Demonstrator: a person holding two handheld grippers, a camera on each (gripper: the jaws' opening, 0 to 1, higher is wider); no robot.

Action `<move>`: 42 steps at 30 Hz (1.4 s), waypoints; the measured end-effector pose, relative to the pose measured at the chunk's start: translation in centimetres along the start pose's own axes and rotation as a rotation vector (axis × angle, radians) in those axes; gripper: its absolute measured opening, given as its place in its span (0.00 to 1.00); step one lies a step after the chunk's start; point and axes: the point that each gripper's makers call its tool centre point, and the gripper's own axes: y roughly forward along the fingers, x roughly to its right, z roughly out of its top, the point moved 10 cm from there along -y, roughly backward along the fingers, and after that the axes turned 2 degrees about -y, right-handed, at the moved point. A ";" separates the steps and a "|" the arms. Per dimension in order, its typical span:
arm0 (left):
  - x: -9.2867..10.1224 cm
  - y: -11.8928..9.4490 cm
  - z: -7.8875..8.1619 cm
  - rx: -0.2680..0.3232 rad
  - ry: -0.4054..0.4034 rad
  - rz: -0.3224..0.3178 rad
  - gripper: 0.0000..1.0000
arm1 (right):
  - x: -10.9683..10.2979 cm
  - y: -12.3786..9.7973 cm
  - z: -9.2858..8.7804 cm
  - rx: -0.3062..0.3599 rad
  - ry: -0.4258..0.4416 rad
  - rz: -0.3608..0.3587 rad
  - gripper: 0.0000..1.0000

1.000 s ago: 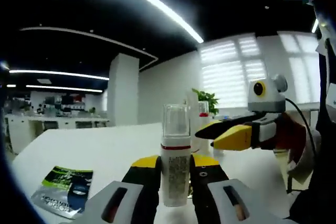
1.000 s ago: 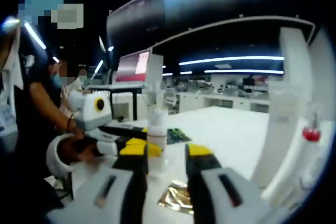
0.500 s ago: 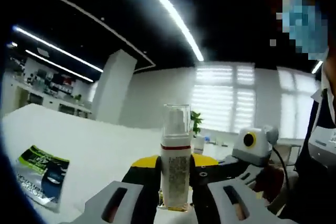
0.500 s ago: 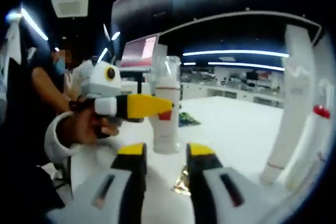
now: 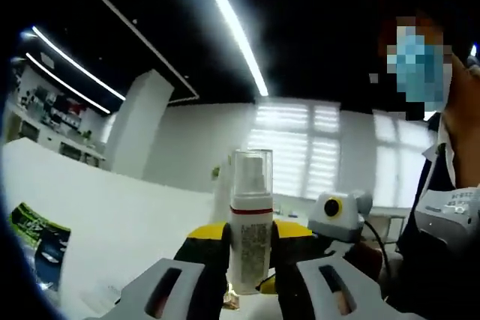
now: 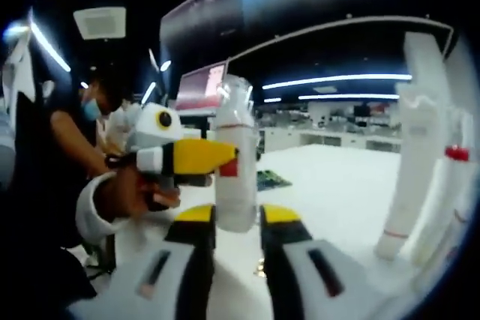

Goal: Arrange the skincare products in the storage area until every visible bottle or jar stands upright without overlapping.

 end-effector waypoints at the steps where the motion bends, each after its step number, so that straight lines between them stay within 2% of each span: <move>1: 0.1 0.2 0.0 -0.003 0.003 -0.004 0.21 | 0.0 -0.1 0.0 0.002 0.005 0.004 0.22; 4: 0.5 0.6 -0.1 -0.006 0.025 -0.013 0.21 | -0.1 -0.7 0.1 0.012 -0.013 -0.005 0.21; 7: 0.7 1.6 -0.2 -0.005 0.014 -0.011 0.21 | 0.3 -1.4 0.1 0.014 -0.009 -0.041 0.20; 9: 0.8 2.3 -0.2 -0.011 0.085 0.022 0.22 | 0.5 -1.8 0.0 0.019 -0.016 -0.065 0.19; 13: 1.5 3.7 0.0 -0.054 0.214 0.045 0.23 | 1.1 -2.9 -0.2 0.035 0.015 -0.107 0.18; 16: 1.7 4.5 0.0 -0.065 0.223 0.043 0.23 | 1.4 -3.7 -0.4 0.040 0.022 -0.127 0.18; 19: 1.7 5.1 0.2 -0.063 0.218 0.043 0.24 | 1.8 -4.6 -0.7 0.015 -0.008 -0.181 0.18; 21: 1.8 5.5 0.5 -0.060 0.211 0.032 0.24 | 2.1 -5.1 -0.9 0.006 0.001 -0.198 0.19; 24: 1.7 6.5 0.9 -0.090 0.221 0.020 0.24 | 2.4 -5.7 -1.1 0.005 0.020 -0.223 0.19; 28: 2.1 7.8 1.0 -0.129 0.298 0.006 0.23 | 2.9 -6.4 -1.3 -0.019 -0.017 -0.264 0.18; 32: 2.2 8.9 1.0 -0.157 0.316 -0.006 0.24 | 3.5 -7.1 -1.3 -0.061 -0.087 -0.323 0.18; 39: 1.9 10.3 1.6 -0.150 0.313 -0.008 0.22 | 4.2 -7.3 -1.6 -0.103 -0.112 -0.367 0.19; 42: 2.1 11.2 1.2 -0.196 0.356 -0.039 0.21 | 4.7 -7.2 -2.0 -0.129 -0.094 -0.360 0.19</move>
